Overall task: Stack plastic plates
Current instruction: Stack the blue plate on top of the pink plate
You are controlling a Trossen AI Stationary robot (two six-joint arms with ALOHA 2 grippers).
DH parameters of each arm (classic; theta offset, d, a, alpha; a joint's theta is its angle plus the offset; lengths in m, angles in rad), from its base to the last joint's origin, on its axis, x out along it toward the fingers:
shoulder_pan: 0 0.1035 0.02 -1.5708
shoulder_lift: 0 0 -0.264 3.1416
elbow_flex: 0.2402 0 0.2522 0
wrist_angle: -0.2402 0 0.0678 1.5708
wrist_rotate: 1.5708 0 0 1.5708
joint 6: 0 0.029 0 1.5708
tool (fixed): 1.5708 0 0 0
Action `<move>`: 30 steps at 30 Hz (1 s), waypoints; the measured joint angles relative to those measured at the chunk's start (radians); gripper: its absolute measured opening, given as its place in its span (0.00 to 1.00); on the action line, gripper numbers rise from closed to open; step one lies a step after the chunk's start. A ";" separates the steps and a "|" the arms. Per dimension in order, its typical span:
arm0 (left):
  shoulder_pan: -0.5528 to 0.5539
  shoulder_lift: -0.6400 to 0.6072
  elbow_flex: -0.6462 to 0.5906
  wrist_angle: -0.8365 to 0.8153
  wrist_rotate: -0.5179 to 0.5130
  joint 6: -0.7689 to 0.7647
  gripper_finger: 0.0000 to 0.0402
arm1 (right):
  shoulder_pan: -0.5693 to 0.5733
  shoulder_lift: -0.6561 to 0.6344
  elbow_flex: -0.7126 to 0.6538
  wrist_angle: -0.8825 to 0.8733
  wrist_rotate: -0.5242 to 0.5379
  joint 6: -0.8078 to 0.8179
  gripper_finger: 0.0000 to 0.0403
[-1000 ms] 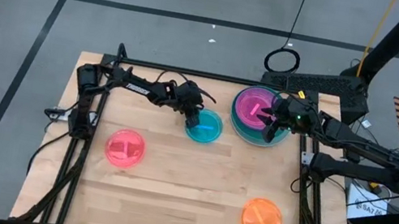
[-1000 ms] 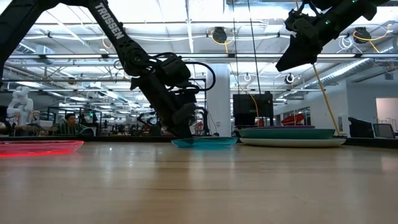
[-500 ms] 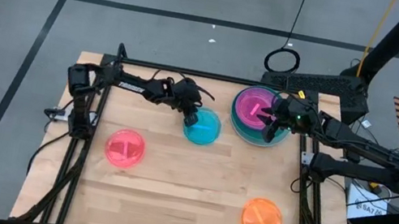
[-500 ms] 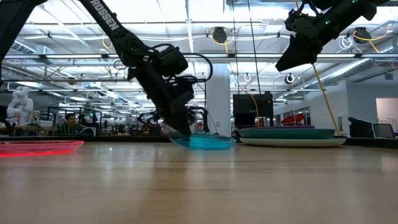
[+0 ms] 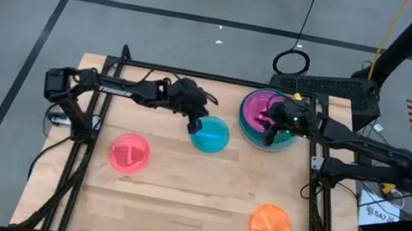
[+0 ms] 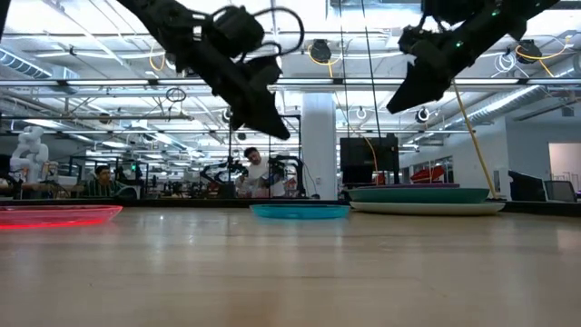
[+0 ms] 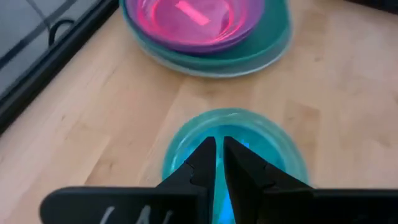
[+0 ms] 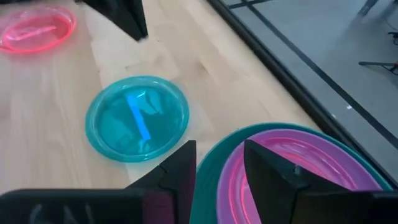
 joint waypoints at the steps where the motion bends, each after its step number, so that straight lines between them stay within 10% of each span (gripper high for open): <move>1: -0.010 -0.007 0.001 -0.007 -0.002 0.010 0.09 | 0.000 0.018 0.000 0.015 0.000 -0.002 0.32; 30: -0.104 0.049 -0.091 -0.087 -0.090 0.280 0.09 | 0.193 0.544 0.111 0.147 -0.049 0.783 0.32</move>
